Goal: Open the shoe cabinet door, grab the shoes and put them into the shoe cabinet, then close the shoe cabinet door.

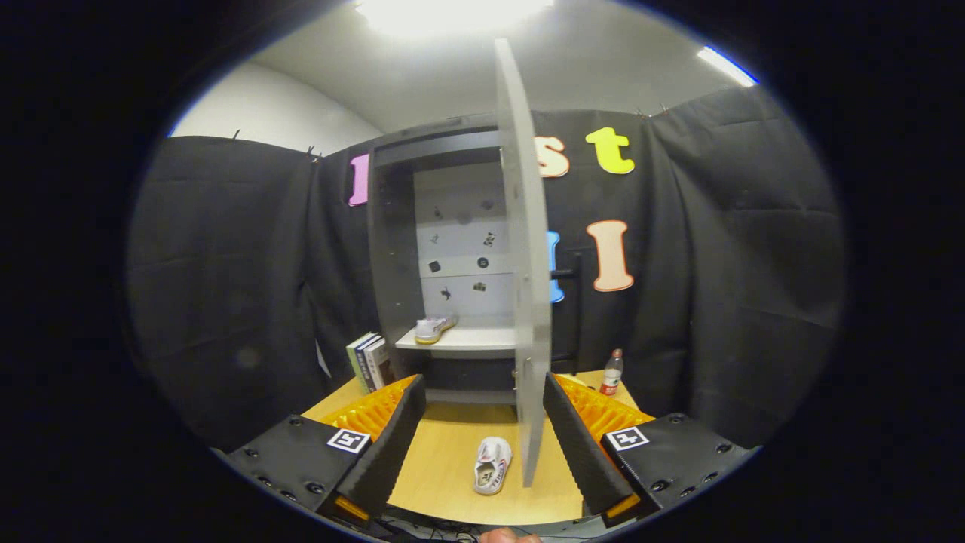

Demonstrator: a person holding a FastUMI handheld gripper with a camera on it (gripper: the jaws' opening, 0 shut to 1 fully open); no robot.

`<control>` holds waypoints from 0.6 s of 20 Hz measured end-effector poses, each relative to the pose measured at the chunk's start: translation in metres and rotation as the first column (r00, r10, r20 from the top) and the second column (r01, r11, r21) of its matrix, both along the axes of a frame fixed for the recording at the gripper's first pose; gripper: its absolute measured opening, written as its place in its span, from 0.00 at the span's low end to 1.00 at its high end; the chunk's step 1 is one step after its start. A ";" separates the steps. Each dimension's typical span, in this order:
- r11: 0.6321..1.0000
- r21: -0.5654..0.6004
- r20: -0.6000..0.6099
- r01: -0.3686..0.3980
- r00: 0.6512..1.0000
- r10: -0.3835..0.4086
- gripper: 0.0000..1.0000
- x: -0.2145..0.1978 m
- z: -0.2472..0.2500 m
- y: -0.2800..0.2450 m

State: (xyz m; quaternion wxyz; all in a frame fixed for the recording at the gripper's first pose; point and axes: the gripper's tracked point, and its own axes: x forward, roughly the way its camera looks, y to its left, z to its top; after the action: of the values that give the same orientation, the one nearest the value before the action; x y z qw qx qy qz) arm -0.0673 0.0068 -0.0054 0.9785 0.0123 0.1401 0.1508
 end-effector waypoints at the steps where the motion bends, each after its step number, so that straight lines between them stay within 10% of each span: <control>1: 0.999 -0.025 -0.024 -0.023 0.999 0.023 0.98 -0.002 -0.011 0.009; 12: 0.982 -0.059 -0.271 -0.177 0.950 0.155 0.99 0.013 -0.139 0.104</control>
State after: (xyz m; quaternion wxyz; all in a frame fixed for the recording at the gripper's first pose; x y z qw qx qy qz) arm -0.0539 0.1112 -0.1445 0.9344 -0.0200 0.2763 0.2238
